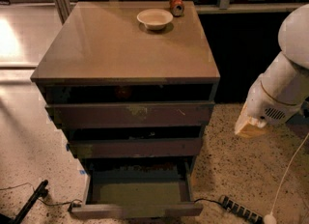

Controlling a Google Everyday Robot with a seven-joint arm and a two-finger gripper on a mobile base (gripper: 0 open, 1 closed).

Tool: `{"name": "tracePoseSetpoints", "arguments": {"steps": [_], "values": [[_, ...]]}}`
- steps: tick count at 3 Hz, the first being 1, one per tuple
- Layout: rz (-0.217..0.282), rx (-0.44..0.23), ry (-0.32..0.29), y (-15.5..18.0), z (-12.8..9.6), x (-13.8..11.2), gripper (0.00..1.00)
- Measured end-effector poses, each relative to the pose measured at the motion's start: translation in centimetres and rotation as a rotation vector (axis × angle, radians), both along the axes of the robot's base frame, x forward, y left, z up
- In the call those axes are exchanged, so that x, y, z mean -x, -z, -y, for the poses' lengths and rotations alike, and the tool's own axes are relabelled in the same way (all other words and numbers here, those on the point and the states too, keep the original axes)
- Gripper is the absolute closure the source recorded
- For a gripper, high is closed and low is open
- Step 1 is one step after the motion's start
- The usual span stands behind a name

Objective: Close bottom drawer

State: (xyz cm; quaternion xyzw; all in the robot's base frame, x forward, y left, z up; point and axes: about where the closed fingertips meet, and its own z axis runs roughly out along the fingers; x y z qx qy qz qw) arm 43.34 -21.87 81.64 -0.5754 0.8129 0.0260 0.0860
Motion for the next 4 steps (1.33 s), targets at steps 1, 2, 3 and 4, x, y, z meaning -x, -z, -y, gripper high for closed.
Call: {"name": "tracePoseSetpoints", "arguments": {"steps": [1, 2, 3, 4], "values": [[-0.103, 0.052, -0.029, 5.3, -0.4, 1.8, 1.00], [-0.103, 0.052, -0.029, 5.3, -0.4, 1.8, 1.00], [-0.117, 0.045, -0.020, 7.8, -0.7, 1.6, 1.00], [-0.195, 0.038, -0.029, 13.3, -1.2, 2.6, 1.00]]}}
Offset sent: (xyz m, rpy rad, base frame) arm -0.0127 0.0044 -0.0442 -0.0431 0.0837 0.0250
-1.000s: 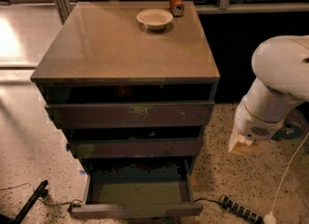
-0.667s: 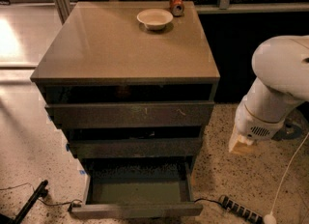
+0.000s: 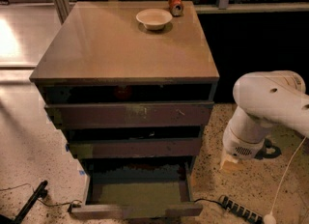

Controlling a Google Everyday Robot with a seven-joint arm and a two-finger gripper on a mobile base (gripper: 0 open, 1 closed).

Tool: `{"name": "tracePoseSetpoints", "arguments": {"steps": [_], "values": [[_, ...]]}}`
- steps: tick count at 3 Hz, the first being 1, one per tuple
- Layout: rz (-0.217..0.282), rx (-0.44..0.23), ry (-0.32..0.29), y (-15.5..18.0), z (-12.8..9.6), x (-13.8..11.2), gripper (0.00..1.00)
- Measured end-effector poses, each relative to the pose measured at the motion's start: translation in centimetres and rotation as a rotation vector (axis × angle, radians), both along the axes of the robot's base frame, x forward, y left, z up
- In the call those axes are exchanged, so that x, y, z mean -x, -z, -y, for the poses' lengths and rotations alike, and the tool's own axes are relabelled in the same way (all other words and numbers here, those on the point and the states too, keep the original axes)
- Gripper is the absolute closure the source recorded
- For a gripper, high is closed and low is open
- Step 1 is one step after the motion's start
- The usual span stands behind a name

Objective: Close bottom drawer

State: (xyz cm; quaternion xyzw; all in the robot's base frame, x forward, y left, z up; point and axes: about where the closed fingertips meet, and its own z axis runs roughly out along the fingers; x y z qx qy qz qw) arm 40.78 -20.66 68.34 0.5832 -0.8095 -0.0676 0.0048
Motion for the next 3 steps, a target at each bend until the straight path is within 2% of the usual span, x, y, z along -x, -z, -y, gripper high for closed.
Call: {"name": "tracePoseSetpoints", "arguments": {"steps": [1, 2, 3], "values": [[-0.074, 0.005, -0.015, 4.1, -0.1, 1.4, 1.00], [-0.075, 0.005, -0.015, 4.1, -0.1, 1.4, 1.00], [-0.103, -0.025, -0.019, 5.7, 0.0, 1.7, 1.00]]}}
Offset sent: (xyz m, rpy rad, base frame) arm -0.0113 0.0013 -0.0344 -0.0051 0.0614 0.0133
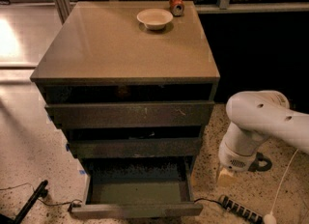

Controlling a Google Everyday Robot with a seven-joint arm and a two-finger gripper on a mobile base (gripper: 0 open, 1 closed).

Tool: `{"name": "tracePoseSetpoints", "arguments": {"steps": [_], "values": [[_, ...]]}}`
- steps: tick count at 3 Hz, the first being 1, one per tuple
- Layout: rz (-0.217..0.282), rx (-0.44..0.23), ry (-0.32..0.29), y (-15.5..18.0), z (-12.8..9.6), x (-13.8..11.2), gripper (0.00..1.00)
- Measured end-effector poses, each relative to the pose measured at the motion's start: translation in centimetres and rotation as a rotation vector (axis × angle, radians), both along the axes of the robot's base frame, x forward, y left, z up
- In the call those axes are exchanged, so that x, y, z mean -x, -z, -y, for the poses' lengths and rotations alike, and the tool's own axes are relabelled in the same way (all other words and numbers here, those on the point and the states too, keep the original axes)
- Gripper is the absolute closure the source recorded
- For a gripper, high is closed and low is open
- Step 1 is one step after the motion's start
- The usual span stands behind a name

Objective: Close bottom drawer

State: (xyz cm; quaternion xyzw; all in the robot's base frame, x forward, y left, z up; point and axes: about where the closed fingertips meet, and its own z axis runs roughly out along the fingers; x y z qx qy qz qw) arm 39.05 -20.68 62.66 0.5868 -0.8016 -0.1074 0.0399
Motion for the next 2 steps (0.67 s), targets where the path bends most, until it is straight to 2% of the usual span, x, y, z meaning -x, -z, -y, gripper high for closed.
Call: {"name": "tracePoseSetpoints", "arguments": {"steps": [1, 2], "values": [[-0.059, -0.025, -0.003, 3.7, 0.3, 1.2, 1.00], [-0.126, -0.014, 0.007, 9.7, 0.8, 3.2, 1.00]]}}
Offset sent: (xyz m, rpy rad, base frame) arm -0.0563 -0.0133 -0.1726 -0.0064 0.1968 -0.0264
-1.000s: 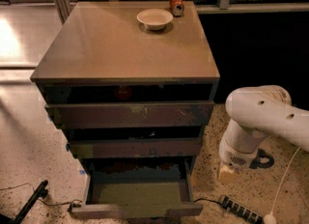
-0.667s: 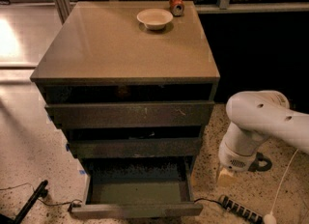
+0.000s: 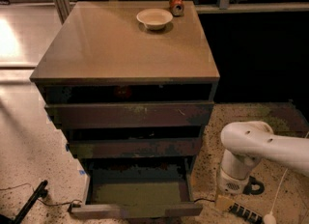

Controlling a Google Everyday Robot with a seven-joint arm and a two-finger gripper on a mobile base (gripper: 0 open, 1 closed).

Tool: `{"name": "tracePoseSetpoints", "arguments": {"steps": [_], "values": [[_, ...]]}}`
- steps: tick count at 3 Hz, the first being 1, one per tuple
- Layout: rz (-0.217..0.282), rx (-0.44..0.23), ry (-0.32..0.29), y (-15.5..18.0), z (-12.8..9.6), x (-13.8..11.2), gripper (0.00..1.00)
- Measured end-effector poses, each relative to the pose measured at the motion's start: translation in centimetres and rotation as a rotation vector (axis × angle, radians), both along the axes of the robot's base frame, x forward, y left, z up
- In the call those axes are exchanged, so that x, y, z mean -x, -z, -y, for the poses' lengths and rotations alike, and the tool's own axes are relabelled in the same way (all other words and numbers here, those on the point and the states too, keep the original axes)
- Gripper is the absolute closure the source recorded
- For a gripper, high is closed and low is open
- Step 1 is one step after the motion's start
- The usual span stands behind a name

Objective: Close bottom drawer

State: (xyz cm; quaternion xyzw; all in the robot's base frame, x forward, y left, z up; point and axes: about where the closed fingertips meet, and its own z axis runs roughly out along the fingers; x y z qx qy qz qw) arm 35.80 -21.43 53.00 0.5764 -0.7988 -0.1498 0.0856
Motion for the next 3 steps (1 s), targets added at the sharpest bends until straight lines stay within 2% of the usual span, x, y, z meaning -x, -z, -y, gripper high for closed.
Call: {"name": "tracePoseSetpoints", "arguments": {"steps": [1, 2, 3], "values": [[-0.031, 0.028, 0.047, 5.0, 0.1, 0.1, 1.00], [-0.031, 0.028, 0.047, 5.1, 0.1, 0.1, 1.00], [-0.019, -0.022, 0.090, 7.2, -0.4, -0.6, 1.00]]}}
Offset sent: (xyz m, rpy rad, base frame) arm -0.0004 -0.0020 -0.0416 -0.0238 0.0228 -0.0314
